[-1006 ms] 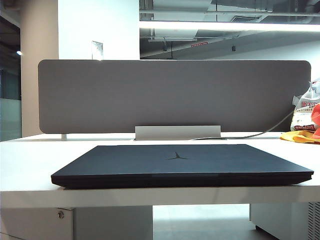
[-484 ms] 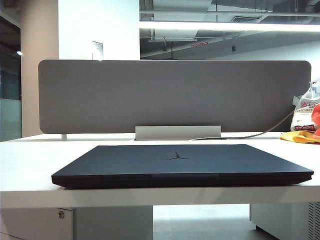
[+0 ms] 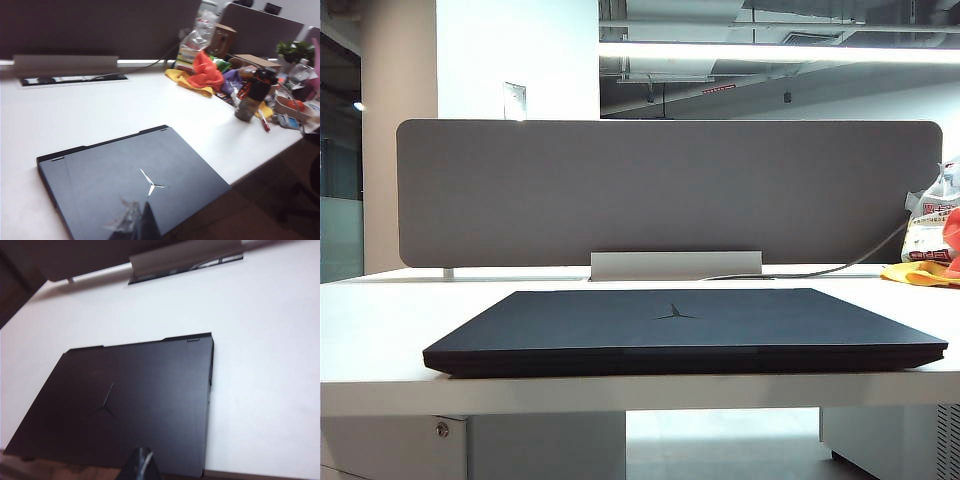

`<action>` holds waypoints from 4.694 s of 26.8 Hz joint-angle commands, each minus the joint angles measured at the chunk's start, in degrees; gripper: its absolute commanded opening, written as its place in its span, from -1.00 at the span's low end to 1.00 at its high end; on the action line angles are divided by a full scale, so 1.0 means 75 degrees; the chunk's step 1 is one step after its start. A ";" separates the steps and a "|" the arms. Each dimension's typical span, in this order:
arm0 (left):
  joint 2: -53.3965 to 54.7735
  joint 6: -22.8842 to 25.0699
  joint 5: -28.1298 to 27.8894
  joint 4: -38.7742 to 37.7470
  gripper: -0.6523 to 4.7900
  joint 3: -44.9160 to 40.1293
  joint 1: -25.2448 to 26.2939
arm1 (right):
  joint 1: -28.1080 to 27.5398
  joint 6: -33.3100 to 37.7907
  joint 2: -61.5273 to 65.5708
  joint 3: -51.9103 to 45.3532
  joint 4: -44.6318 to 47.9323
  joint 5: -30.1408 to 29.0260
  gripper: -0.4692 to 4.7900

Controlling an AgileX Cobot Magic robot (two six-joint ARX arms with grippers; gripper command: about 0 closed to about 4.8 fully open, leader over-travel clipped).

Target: Open the lid of the laptop and use the keypad to enter the password "123".

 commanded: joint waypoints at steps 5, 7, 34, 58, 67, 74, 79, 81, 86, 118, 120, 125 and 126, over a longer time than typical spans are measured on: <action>0.0501 0.0632 0.0035 -0.0676 -0.78 0.0927 -0.0175 | 0.0632 -0.0067 0.1020 0.0350 0.0047 -0.0064 -0.84; 0.0597 0.0723 0.0055 -0.0764 -0.78 0.1142 -0.0175 | 0.0906 -0.0064 0.1300 0.0443 0.0047 -0.0064 -0.84; 0.0740 0.0947 0.0653 -0.1160 -0.78 0.1658 -0.0175 | 0.3558 0.1880 0.6079 0.0784 0.2704 -0.1224 0.23; 0.0740 0.0944 0.0513 -0.1183 -0.78 0.1658 -0.0175 | 0.4870 0.5732 0.6790 -0.1778 0.8142 -0.0632 0.24; 0.0766 0.0883 0.0749 -0.1204 -0.78 0.1658 -0.0175 | 0.5496 0.6691 0.6790 -0.2028 0.8682 0.1585 0.24; 0.0778 0.0740 0.1035 -0.1201 -0.78 0.1658 -0.0175 | 0.5657 0.7644 0.6872 -0.2031 0.8658 0.2092 0.24; 0.0924 0.0772 0.1253 -0.1274 -0.78 0.1658 -0.0175 | 0.5764 0.8151 0.7248 -0.2031 0.8684 0.2209 0.24; 0.0985 0.0918 0.1262 -0.1346 -0.78 0.1658 -0.0175 | 0.5814 0.8381 0.7449 -0.2031 0.8804 0.2267 0.24; 0.1172 0.1072 0.1259 -0.1559 -0.78 0.1658 -0.0175 | 0.5916 0.8612 0.8035 -0.2028 0.9672 0.2276 0.24; 0.2028 0.1778 0.0274 -0.2693 -0.78 0.1664 -0.1352 | 0.5627 0.8673 0.9535 -0.1536 1.1788 0.3037 -0.63; 0.2034 0.1798 0.0277 -0.2699 -0.78 0.1661 -0.1352 | 0.5630 0.8609 0.9535 -0.1533 1.1864 0.3034 -0.64; 0.2031 0.1839 0.0280 -0.2815 -0.78 0.1664 -0.1352 | 0.5619 0.8064 0.9419 -0.1536 1.1919 0.3037 -0.78; 0.2031 0.1842 0.0280 -0.2865 -0.78 0.1664 -0.1352 | 0.5572 0.7845 0.9299 -0.1536 1.1911 0.3034 -0.78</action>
